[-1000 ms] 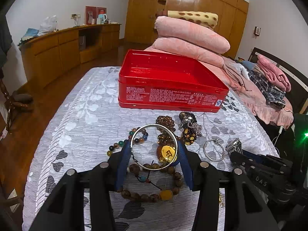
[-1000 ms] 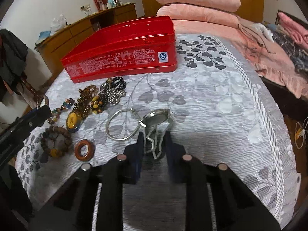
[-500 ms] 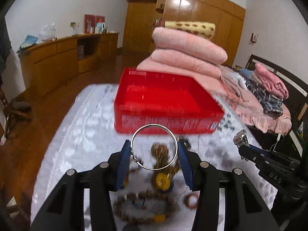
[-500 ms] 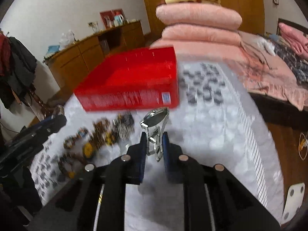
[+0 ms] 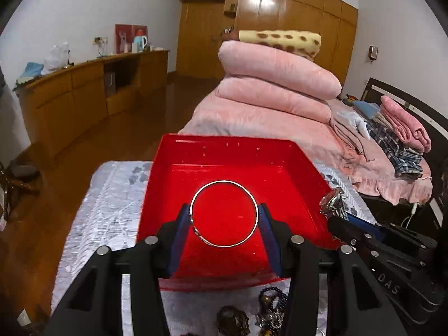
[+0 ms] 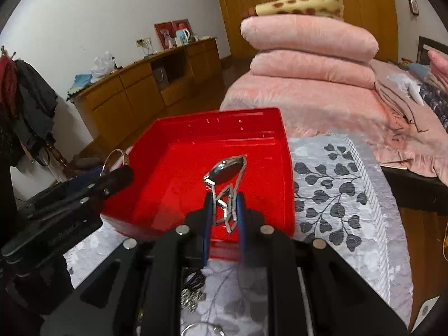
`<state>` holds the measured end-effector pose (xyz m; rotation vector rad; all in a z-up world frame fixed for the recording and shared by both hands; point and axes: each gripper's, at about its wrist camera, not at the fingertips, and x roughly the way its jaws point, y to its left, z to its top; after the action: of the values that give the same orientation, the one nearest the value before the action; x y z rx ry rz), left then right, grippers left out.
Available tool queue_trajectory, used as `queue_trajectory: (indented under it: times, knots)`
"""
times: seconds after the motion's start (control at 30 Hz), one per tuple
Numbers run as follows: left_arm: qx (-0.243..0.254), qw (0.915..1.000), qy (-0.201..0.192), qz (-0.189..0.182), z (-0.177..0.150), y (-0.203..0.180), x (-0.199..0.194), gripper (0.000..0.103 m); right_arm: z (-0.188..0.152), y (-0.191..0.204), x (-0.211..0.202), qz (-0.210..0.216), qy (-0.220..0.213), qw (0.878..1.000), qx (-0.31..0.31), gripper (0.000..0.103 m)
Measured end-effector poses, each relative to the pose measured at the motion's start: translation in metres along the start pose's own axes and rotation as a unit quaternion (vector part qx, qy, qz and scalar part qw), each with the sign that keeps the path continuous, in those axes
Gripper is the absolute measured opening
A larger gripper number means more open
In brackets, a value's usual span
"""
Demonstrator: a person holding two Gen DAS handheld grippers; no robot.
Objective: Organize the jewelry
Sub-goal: 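Carry both items over the red tin and open both tools to drop them, then withdraw both open tools from the red tin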
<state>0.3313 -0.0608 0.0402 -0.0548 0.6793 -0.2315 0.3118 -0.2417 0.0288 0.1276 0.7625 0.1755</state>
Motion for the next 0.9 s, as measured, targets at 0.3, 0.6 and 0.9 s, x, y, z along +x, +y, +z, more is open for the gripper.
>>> queue_trajectory:
  times: [0.3,0.6,0.9]
  knots:
    - [0.001,0.9999,-0.014,0.01,-0.004,0.005,-0.01,0.068,-0.003,-0.003,-0.014,-0.018,-0.029,0.999,-0.001,0.042]
    - [0.007,0.9976,-0.048,0.049,-0.038,0.023,-0.074,0.085,-0.049,0.003,-0.072,-0.032,-0.066,0.997,0.003,0.055]
    - [-0.007,0.9954,-0.032,0.09,-0.123,0.031,-0.126,0.097,-0.143,0.023,-0.108,-0.035,-0.035,0.999,0.018,0.083]
